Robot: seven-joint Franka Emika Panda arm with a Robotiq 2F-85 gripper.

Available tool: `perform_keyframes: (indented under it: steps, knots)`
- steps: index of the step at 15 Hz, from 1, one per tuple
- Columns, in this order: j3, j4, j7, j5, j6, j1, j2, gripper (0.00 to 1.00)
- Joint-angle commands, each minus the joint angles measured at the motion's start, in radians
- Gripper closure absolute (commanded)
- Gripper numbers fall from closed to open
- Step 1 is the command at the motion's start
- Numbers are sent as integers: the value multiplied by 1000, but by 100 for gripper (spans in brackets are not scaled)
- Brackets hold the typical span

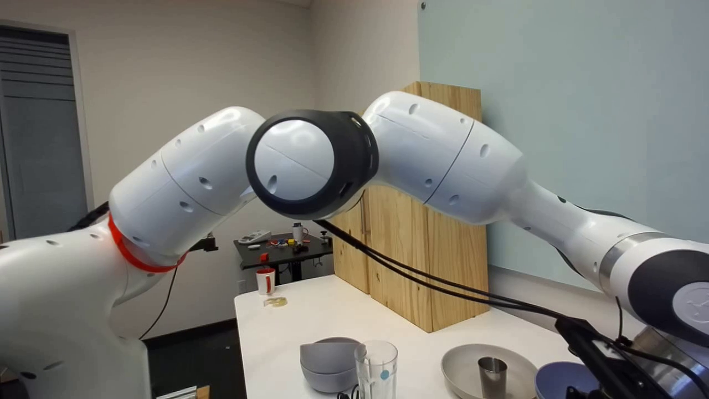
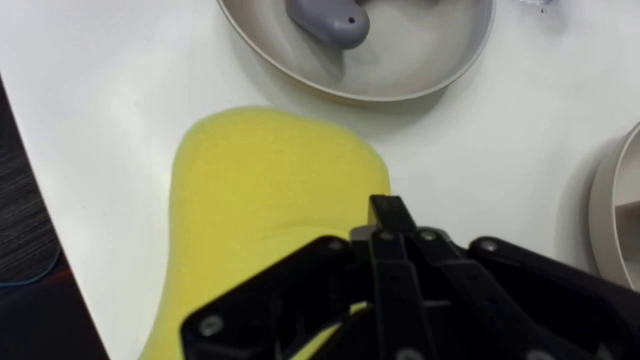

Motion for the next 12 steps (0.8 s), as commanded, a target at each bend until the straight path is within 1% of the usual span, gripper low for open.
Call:
perform_keyframes:
  steps: [1,4,5,7,12]
  knots:
    - [-20,1,16,0,-57,-30,4,100]
    - [-68,-14,34,-27,-67,-38,-15,100]
    - [-85,-24,40,-32,-35,-33,-27,100]
    - [-111,-59,24,-56,76,-8,-58,100]
    - [-105,-106,21,-46,229,14,-79,100]
